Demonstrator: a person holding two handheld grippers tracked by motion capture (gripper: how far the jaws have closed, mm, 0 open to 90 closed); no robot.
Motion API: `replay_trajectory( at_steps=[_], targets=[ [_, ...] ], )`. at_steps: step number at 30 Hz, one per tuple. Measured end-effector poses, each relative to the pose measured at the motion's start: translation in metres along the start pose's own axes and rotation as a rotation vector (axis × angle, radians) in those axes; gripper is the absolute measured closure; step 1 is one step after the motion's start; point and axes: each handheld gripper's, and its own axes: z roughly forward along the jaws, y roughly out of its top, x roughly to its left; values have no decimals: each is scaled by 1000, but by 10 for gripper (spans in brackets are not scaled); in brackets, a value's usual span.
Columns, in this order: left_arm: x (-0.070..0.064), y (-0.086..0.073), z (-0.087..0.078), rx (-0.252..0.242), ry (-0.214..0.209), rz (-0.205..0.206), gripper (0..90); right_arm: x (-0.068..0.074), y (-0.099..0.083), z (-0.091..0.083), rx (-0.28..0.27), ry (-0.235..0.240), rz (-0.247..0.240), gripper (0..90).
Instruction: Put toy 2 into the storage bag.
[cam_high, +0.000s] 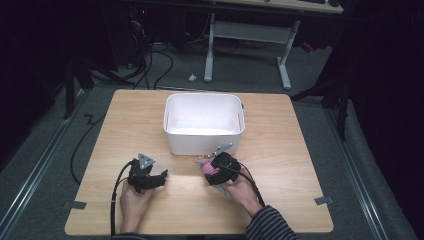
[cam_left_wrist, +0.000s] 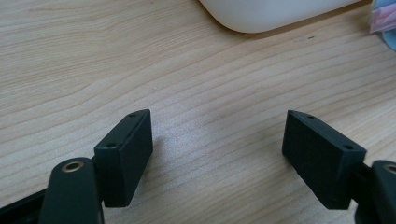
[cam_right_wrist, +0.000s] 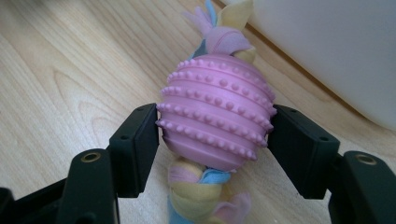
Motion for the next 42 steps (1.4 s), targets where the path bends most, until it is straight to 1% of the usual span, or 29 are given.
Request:
replay_trajectory(
  at_steps=[3,5,6,7,8,12,13,15,17,18,19,20,21,22,23,24,25,26,27,28,29,31,33,34,35,37,40,41,42],
  targets=[
    [0,0,0,0,0,0,246,1,-2,-5,-2,28,-11,350],
    [0,0,0,-1,2,0,246,1,-3,-7,-4,35,-13,349],
    [-1,0,0,-2,1,-1,245,2,-3,-11,-7,45,-8,350],
    [-1,-1,0,-2,1,-1,244,0,-6,-19,-23,73,-11,350],
    [-1,-1,0,-3,1,-1,244,0,-6,-19,-23,73,-11,350],
    [-1,-1,0,-3,0,-2,243,-7,-14,-33,-53,137,-7,350],
    [-1,-1,0,-3,1,-2,243,-9,-17,-37,-59,142,-4,350],
    [-1,-1,0,-3,1,-2,243,-10,-18,-38,-61,142,-5,350],
    [-1,-1,0,-3,0,-3,243,-13,-24,-46,-77,145,-22,349],
    [-1,-1,0,-3,0,-3,243,-13,-24,-46,-77,145,-22,349],
    [-1,-1,0,-3,0,-3,243,-15,-28,-53,-92,141,-34,349],
    [-1,-1,0,-3,0,-3,243,-15,-28,-53,-92,141,-34,349],
    [-1,-1,0,-3,0,-3,243,-19,-31,-60,-108,135,-41,349],
    [-1,-1,0,-3,0,-3,243,-19,-31,-60,-108,135,-41,349],
    [-1,-1,0,-3,-1,-3,244,-23,-34,-67,-119,130,-39,350],
    [-1,-1,0,-3,-1,-3,244,-23,-34,-67,-119,130,-39,350],
    [-1,-1,0,-3,-1,-4,244,-27,-36,-76,-129,119,-37,350],
    [-1,-1,0,-3,-1,-4,244,-27,-36,-76,-129,119,-37,350],
    [-1,-1,0,-3,-1,-4,244,-31,-38,-85,-149,121,-29,350],
    [-1,-1,0,-3,-1,-3,244,-31,-38,-85,-149,121,-29,350],
    [-1,-1,0,-3,-1,-3,245,-36,-39,-93,-163,125,-23,350],
    [-1,-1,0,-3,-3,-3,245,-37,-38,-96,-167,126,-24,350],
    [-1,-1,-1,-2,-7,1,244,-45,-38,-103,-179,176,-6,350],
    [-1,-1,-1,-2,-6,2,244,-47,-37,-106,-182,185,7,350],
    [-1,-1,-1,-2,-7,2,245,-50,-36,-111,-190,177,10,350],
    [-1,-1,-1,-3,-7,1,246,-51,-35,-113,-192,174,9,350],
    [-1,-1,-1,-3,-7,1,246,-57,-34,-118,-206,186,9,350],
    [-1,-1,-1,-3,-7,1,246,-59,-31,-122,-206,167,-2,350],
    [-1,-1,-1,-3,-7,1,246,-59,-31,-122,-206,167,-2,350]
  ],
)
